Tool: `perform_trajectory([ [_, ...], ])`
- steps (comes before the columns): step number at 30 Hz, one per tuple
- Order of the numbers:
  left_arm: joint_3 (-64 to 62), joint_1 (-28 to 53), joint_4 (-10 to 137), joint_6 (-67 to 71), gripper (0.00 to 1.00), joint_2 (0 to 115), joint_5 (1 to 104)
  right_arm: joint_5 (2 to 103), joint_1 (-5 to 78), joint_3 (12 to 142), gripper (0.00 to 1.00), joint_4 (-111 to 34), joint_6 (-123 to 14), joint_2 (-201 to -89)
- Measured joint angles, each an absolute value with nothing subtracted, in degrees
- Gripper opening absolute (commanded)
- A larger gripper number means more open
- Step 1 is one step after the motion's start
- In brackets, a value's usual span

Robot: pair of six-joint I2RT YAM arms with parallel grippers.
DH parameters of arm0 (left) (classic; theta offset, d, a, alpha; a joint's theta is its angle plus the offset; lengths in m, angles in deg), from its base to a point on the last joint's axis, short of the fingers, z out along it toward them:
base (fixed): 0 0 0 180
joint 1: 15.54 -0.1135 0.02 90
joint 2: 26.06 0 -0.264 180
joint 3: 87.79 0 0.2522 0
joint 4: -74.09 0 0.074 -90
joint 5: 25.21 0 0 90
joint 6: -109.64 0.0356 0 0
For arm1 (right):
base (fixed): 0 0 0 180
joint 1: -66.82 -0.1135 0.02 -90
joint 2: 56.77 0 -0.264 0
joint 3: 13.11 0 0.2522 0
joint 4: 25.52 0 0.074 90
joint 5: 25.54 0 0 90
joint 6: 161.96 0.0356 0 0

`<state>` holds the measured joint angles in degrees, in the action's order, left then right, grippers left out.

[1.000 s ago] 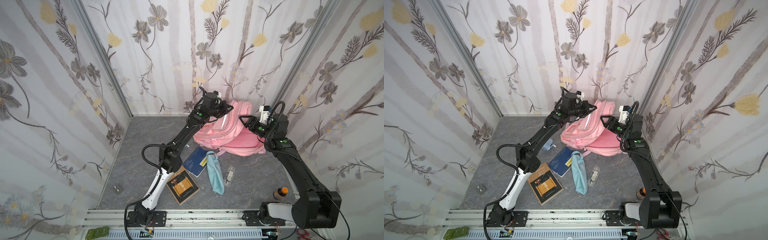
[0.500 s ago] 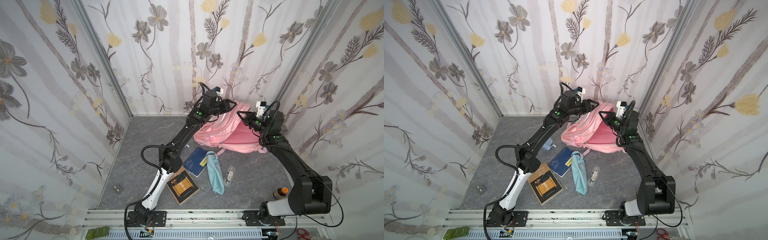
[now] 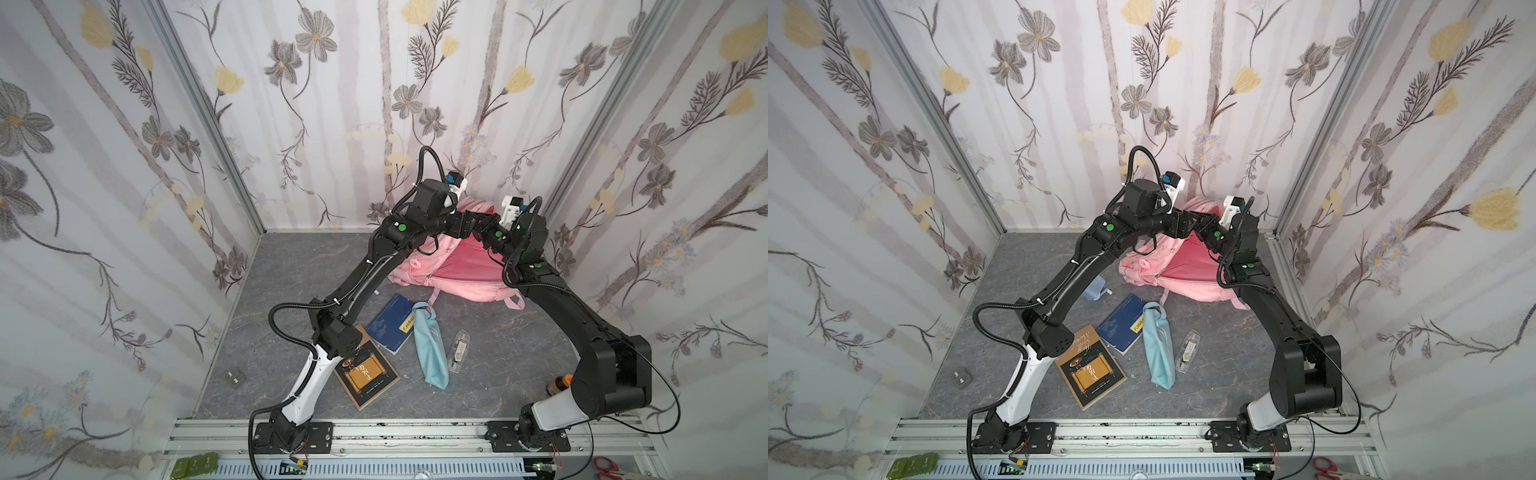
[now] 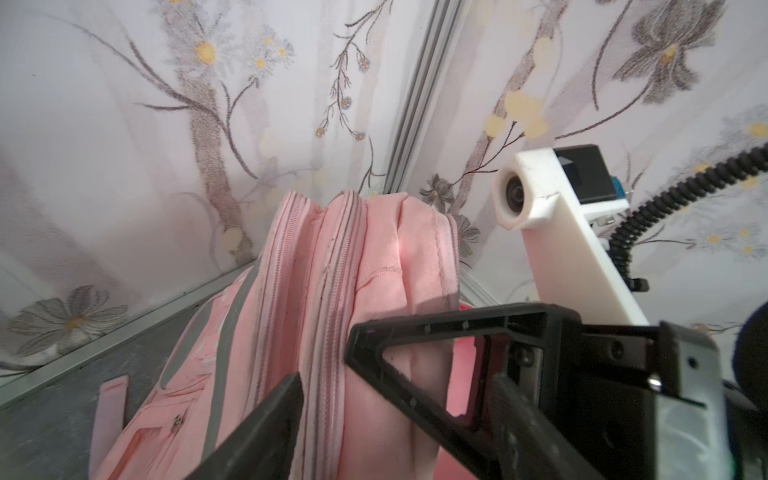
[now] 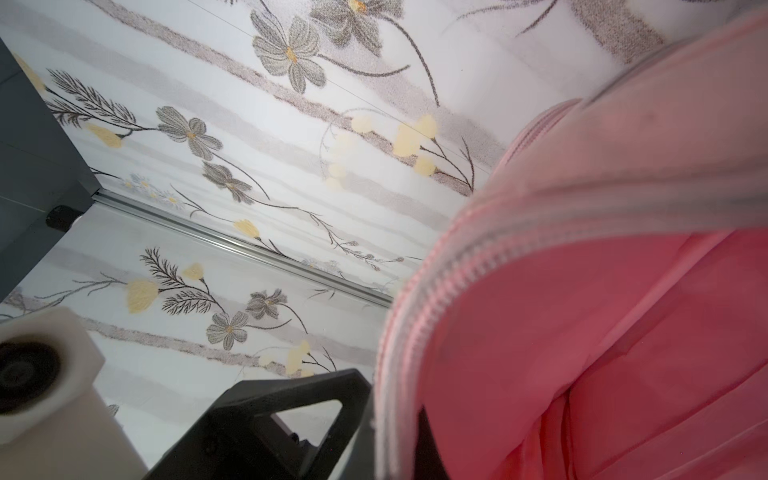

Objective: Pack books, pencil case, and school supplies into a backpack
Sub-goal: Place the student bag at the top-center of the table.

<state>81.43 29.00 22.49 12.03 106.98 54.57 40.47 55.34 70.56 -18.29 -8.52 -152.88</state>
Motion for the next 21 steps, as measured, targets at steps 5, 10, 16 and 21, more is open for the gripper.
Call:
perform_trajectory([
  [5,81.3,29.3,21.6,14.1,0.71,106.9,57.9,40.9,55.2,70.6,0.00,-19.0,-8.2,-152.9],
  [10,76.4,29.3,23.0,14.6,0.78,104.1,59.3,40.5,55.4,70.4,0.00,-19.4,-8.2,-152.8],
  [16,59.9,28.0,29.6,13.2,0.79,95.3,56.3,40.4,56.3,69.9,0.00,-19.4,-8.0,-152.2],
  [21,48.3,26.7,37.5,9.9,0.78,90.4,52.5,40.2,56.4,68.8,0.00,-18.6,-7.9,-151.6],
])
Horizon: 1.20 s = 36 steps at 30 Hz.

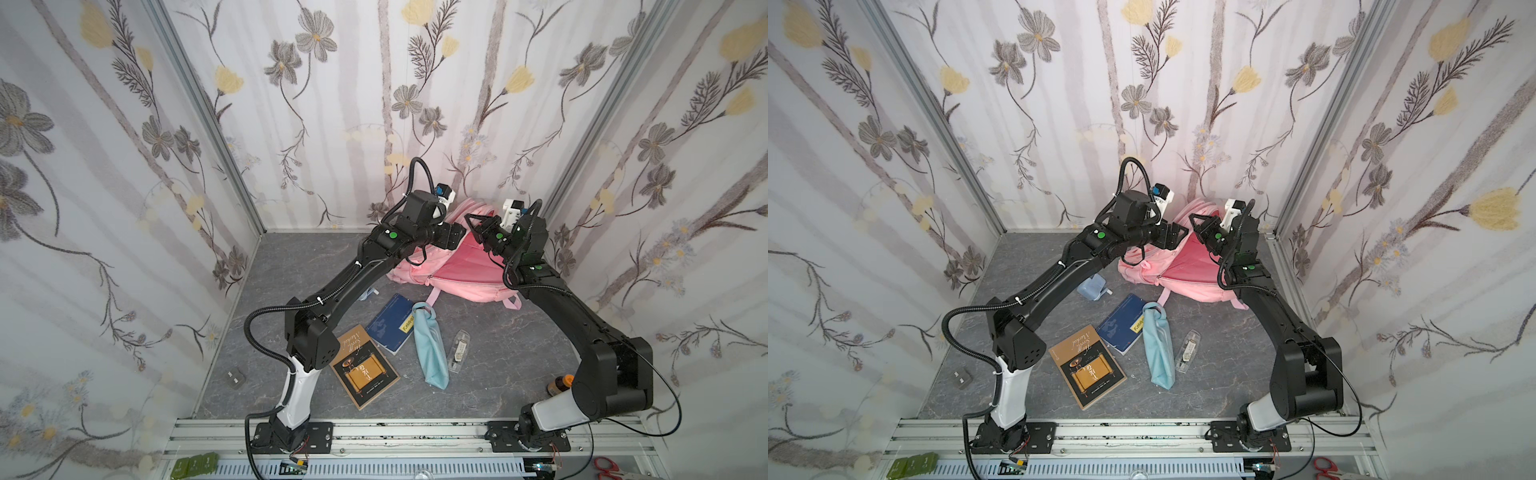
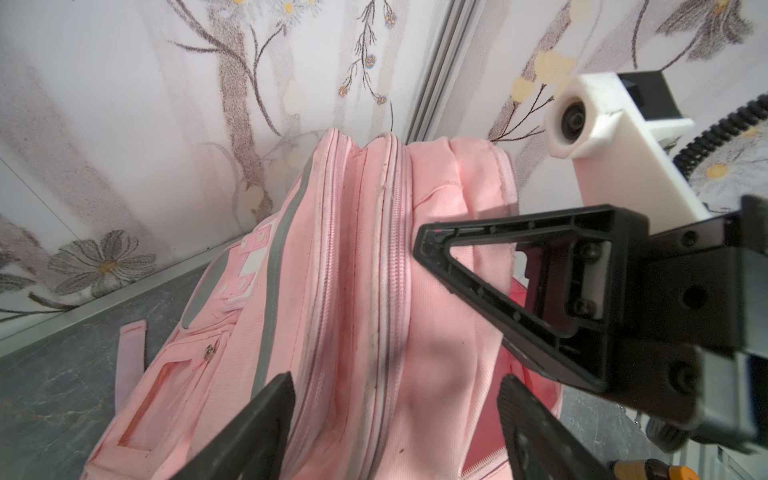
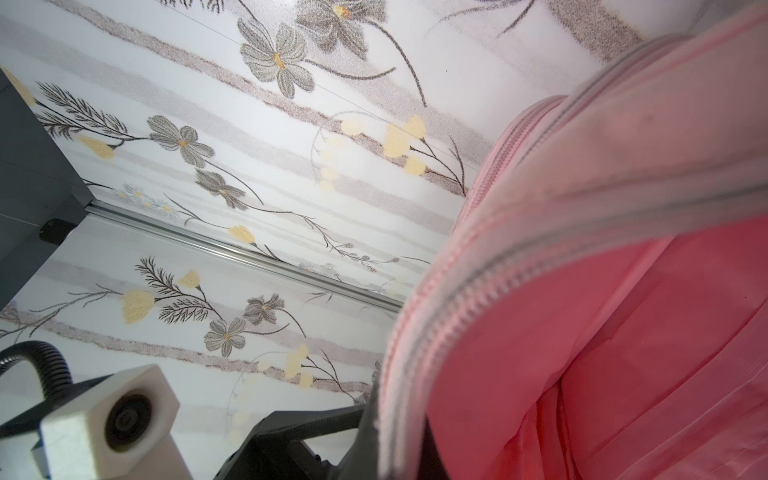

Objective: Pack books, pencil case, and school supplies into a backpack
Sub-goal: Place the student bag at the top-center of the table.

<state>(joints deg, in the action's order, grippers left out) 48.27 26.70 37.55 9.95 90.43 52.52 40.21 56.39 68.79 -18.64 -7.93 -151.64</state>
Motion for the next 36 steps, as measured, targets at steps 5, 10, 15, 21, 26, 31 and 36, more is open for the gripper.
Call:
perform_trajectory([
  [5,48.5,27.9,39.0,11.2,0.79,90.7,51.8,39.5,56.4,68.2,0.00,-18.1,-7.0,-151.4],
  [10,53.6,29.8,36.2,16.9,0.77,93.9,56.3,40.8,56.3,67.6,0.00,-17.7,-4.7,-150.8],
  [15,55.5,31.0,33.6,20.6,0.75,96.3,59.3,40.6,55.9,67.5,0.00,-17.9,-3.4,-149.9],
  [21,53.7,31.4,33.8,24.0,0.46,96.0,62.1,39.4,55.9,66.7,0.00,-17.9,-2.4,-149.5],
  [26,52.0,31.6,35.0,24.1,0.10,95.0,62.6,39.1,55.8,66.6,0.00,-18.1,-2.4,-149.3],
  [31,53.1,31.7,36.3,24.0,0.00,95.0,62.4,39.3,56.2,67.1,0.17,-18.9,-3.5,-147.9],
  [36,58.3,31.4,36.1,23.9,0.00,97.4,67.6,36.3,58.6,72.3,0.38,-22.7,-9.3,-147.3],
])
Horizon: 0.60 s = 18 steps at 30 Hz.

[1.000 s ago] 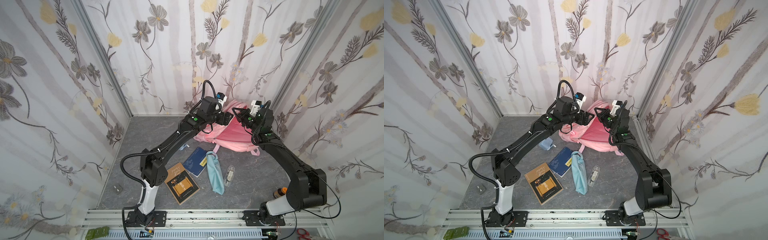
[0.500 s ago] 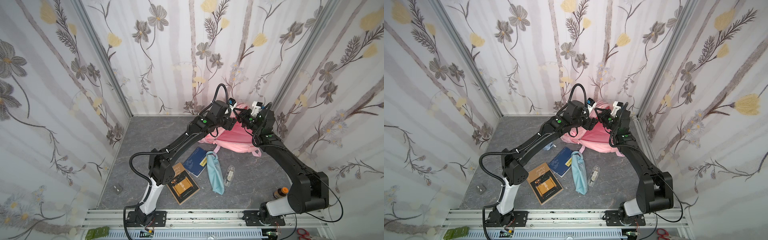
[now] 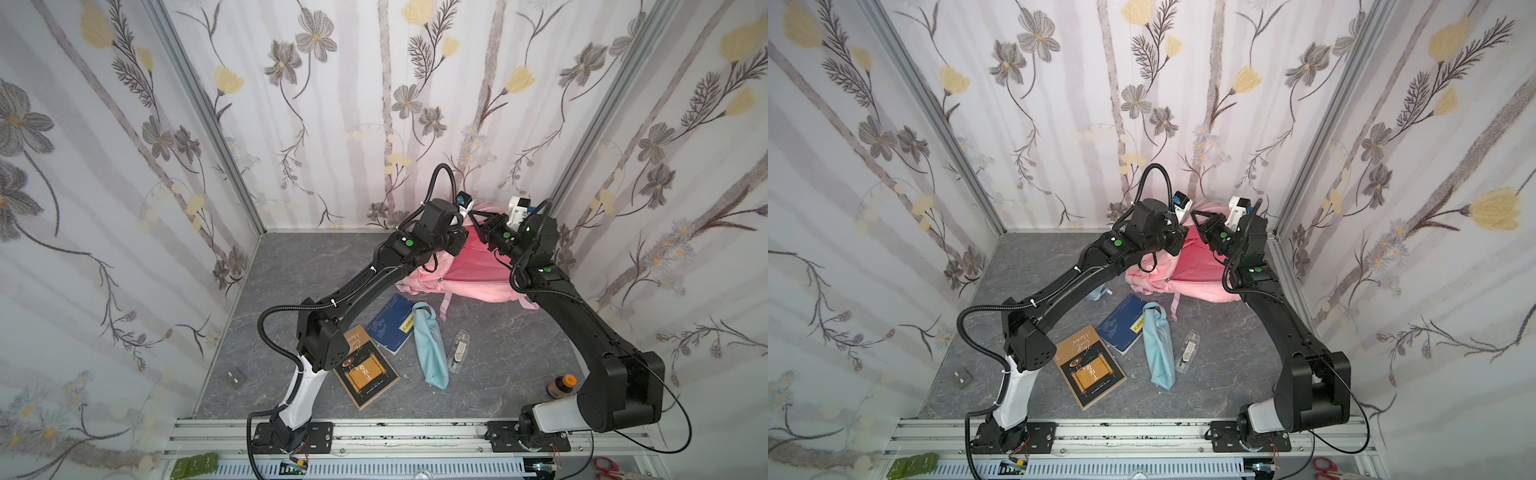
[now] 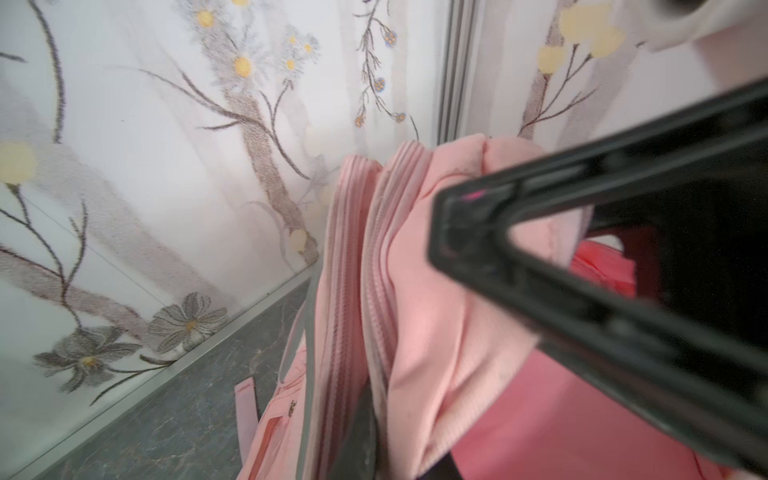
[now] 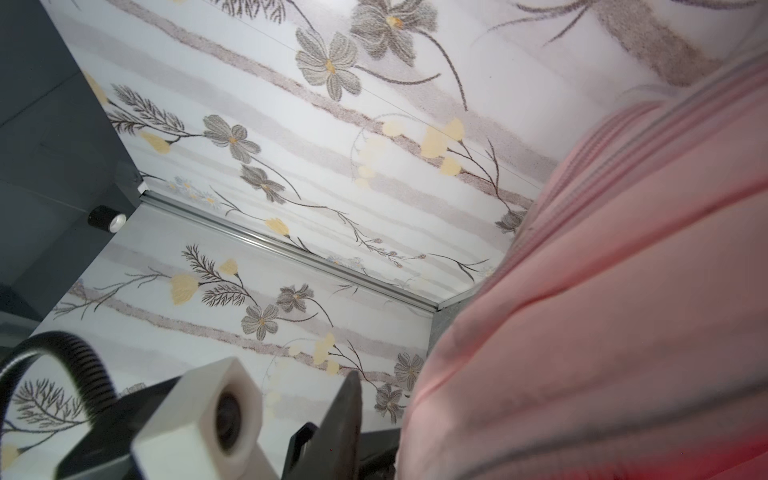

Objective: Pack books, pencil case, and school supplies into a backpack
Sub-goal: Place the student bag at the top-center of the table.

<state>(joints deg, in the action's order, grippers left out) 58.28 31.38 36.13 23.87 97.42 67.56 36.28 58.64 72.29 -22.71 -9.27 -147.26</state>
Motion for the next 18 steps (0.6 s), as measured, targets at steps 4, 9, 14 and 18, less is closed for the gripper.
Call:
perform_trajectory([
  [4,61.4,31.4,35.9,23.7,0.00,99.2,70.4,36.4,60.2,73.8,0.44,-28.0,-15.2,-144.4],
  [9,65.5,31.4,35.6,23.0,0.00,102.2,72.7,36.5,59.9,74.2,0.42,-35.0,-23.2,-139.7],
  [14,69.4,31.4,35.2,22.7,0.00,105.0,76.1,38.1,56.2,74.1,0.41,-43.0,-32.3,-133.6],
  [18,70.6,30.8,35.1,21.8,0.00,105.9,77.5,40.4,47.1,71.7,0.40,-45.0,-42.6,-126.8],
])
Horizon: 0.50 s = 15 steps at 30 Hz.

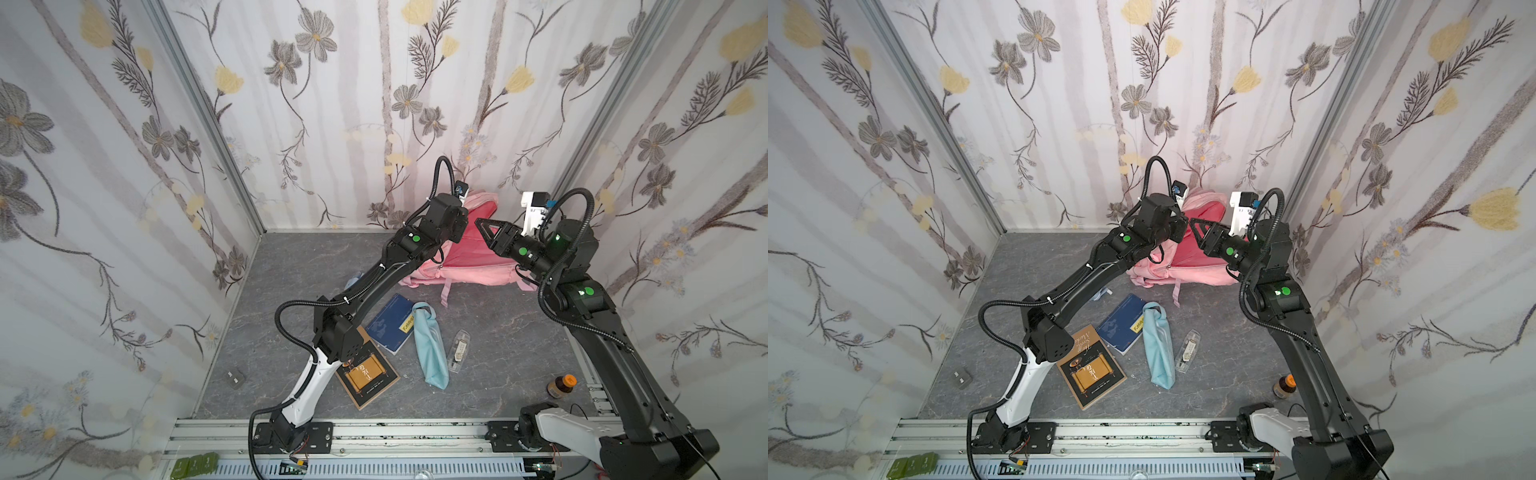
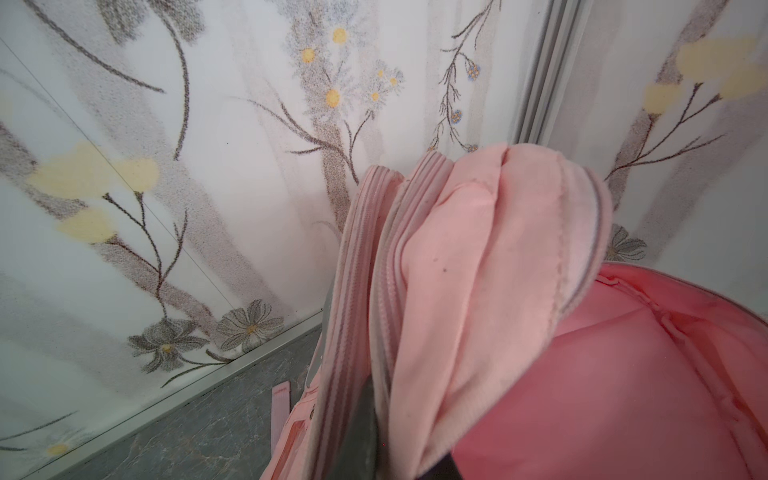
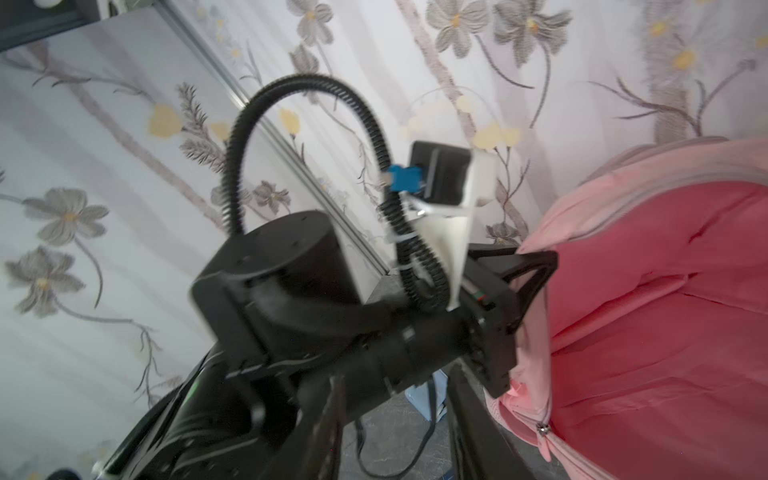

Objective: Pack books, pencil case, and school supplies into a backpack
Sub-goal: Place the student bag at the top-center of the table.

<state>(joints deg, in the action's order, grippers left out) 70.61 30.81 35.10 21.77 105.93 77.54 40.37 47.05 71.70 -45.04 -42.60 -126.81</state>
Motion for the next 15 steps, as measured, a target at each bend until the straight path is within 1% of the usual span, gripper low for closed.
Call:
perform_trajectory([
  [3,70.6,30.1,35.3,20.9,0.00,106.3,77.5,41.0,40.1,65.4,0.40,-44.4,-48.8,-122.2],
  [6,70.4,29.9,35.3,21.2,0.00,106.4,76.9,42.4,36.9,58.3,0.39,-45.1,-51.3,-118.8],
  [10,68.2,29.8,37.2,23.6,0.00,106.8,75.8,45.7,36.0,52.7,0.38,-46.4,-51.5,-114.6],
  [15,64.4,30.1,40.7,25.0,0.00,107.9,72.4,52.1,36.0,49.7,0.38,-47.8,-50.9,-110.4],
])
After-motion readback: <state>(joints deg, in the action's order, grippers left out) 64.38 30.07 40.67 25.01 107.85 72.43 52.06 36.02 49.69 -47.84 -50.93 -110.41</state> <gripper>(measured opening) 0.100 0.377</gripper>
